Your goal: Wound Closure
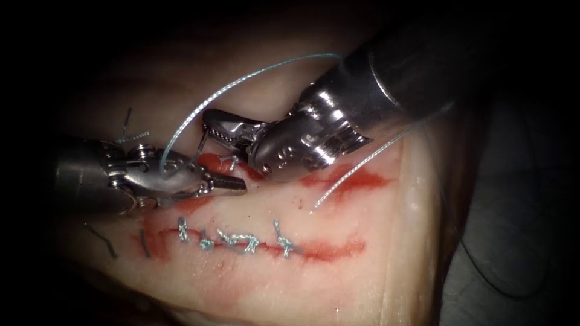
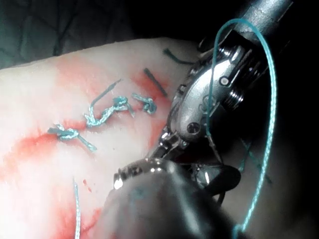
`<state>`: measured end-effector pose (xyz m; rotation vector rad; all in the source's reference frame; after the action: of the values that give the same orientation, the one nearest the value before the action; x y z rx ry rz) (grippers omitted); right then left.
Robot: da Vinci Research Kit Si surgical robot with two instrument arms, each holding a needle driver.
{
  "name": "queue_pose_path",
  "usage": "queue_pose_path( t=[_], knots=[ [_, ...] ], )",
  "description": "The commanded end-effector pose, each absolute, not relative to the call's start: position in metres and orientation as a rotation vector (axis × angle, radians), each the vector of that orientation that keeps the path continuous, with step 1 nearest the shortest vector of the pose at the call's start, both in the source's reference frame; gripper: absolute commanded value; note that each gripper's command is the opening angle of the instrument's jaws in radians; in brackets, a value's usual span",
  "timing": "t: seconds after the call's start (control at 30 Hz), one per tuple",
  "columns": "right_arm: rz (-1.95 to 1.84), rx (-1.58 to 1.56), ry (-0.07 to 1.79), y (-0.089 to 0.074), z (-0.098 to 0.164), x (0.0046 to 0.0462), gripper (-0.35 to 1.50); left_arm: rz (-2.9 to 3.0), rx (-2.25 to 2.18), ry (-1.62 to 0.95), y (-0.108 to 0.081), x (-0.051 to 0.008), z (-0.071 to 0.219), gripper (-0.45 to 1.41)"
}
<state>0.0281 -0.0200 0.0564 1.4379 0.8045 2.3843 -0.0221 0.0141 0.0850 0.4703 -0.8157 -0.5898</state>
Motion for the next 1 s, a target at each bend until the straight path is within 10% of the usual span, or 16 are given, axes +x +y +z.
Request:
queue_pose_path(
  t=[0.03, 1.0],
  knots=[
    [2.41, 1.474, 0.813, -0.0188, 0.0565, 0.0288, -0.35, -0.59, 0.468, -0.816, 0.0141, -0.0228, 0.0855, -0.45],
    [2.495, 1.602, 0.807, -0.018, 0.0557, 0.0285, -0.35, -0.583, 0.504, -0.801, 0.0123, -0.0246, 0.0855, -0.45]
  ],
)
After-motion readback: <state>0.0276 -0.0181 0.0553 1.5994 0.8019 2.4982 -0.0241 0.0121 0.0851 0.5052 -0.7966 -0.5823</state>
